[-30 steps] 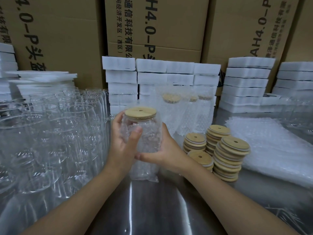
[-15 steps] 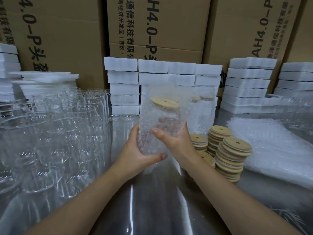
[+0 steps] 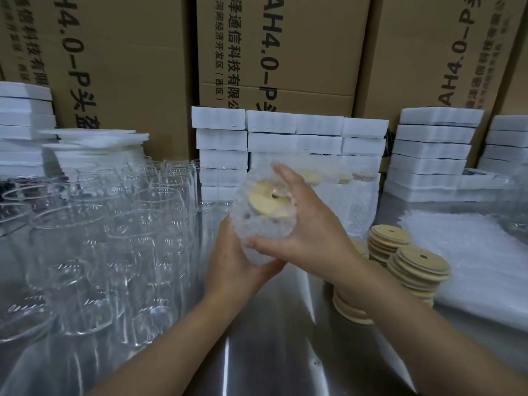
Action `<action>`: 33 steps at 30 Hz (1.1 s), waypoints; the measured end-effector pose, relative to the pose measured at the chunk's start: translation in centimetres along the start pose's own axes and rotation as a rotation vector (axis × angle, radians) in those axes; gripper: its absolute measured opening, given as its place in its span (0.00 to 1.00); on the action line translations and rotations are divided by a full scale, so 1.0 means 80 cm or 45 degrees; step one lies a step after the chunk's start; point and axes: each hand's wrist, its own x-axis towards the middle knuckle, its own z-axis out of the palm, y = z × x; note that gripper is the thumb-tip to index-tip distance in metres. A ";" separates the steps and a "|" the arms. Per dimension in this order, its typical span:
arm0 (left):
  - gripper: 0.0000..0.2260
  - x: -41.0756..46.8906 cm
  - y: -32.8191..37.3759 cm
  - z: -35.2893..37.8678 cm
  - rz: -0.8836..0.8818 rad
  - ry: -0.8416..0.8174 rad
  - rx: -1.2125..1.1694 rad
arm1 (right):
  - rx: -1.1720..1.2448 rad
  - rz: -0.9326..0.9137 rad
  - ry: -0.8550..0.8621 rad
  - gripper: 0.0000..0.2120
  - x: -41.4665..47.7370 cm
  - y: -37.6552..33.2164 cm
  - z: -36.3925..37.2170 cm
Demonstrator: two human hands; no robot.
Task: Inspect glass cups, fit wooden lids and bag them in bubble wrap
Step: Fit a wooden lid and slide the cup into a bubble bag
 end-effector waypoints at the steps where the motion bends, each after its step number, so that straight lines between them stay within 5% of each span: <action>1: 0.38 0.000 0.000 -0.001 -0.014 0.018 0.012 | -0.077 -0.021 -0.012 0.43 0.007 -0.001 -0.001; 6: 0.57 -0.003 -0.001 0.004 -0.182 -0.113 0.177 | -0.120 0.145 0.181 0.36 0.051 0.011 -0.012; 11: 0.45 -0.007 -0.009 0.011 -0.457 -0.483 0.515 | -0.057 0.111 0.339 0.30 0.112 0.031 0.004; 14: 0.38 -0.011 -0.013 0.013 -0.347 -0.601 0.715 | -0.001 0.162 0.341 0.28 0.147 0.045 0.027; 23: 0.31 -0.009 -0.018 0.009 -0.058 -0.581 0.754 | -0.092 0.398 0.062 0.24 0.165 0.102 0.104; 28: 0.30 -0.010 -0.020 0.011 -0.022 -0.566 0.738 | -0.256 0.406 0.084 0.21 0.160 0.109 0.105; 33: 0.29 -0.010 -0.024 0.013 -0.041 -0.593 0.675 | -0.483 0.361 -0.240 0.36 0.145 0.109 0.102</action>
